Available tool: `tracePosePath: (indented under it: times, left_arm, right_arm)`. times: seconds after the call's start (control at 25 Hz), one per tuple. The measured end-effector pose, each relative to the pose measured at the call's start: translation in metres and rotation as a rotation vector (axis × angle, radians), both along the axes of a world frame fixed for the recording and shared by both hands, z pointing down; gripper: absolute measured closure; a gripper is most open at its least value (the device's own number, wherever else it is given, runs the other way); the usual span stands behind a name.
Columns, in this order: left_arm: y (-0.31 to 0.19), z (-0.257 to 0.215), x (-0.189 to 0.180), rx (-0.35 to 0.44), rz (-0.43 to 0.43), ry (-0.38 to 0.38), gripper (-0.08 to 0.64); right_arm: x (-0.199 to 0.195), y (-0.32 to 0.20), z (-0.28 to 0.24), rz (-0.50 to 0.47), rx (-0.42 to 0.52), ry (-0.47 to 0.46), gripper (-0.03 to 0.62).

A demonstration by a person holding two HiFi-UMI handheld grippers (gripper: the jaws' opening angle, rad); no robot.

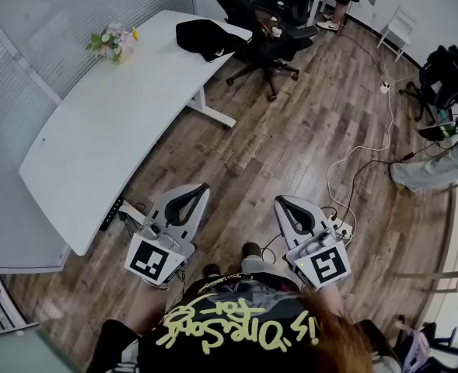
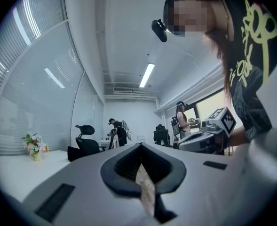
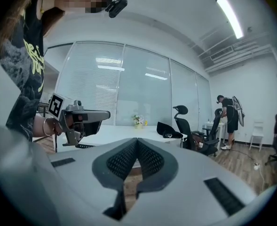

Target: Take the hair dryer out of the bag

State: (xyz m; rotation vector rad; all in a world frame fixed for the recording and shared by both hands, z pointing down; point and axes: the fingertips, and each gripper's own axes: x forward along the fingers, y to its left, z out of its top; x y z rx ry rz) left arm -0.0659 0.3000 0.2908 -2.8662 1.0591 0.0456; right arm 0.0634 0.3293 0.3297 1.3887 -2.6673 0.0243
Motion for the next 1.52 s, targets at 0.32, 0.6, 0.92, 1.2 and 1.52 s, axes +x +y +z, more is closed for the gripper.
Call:
tracePosePath:
  times: [0.32, 0.6, 0.92, 1.2, 1.52]
  left_arm:
    - [-0.009, 0.002, -0.010, -0.046, -0.048, 0.043, 0.315]
    - [-0.016, 0.000, -0.010, -0.049, -0.065, 0.044, 0.219]
    - [-0.020, -0.001, -0.004, -0.035, -0.084, 0.030, 0.216]
    - [-0.028, -0.006, 0.014, -0.024, -0.128, 0.036, 0.216]
    - [-0.028, -0.006, 0.044, -0.013, -0.181, 0.040, 0.216]
  right_arm:
    - [0.019, -0.011, -0.012, 0.085, 0.057, -0.092, 0.407]
    - [0.022, -0.018, -0.014, 0.091, 0.065, -0.084, 0.340]
    - [0.013, -0.024, -0.012, -0.006, 0.064, -0.073, 0.341]
    - [0.033, -0.040, -0.016, -0.032, 0.065, -0.079, 0.341]
    - [0.071, -0.049, -0.013, -0.065, 0.084, -0.071, 0.341]
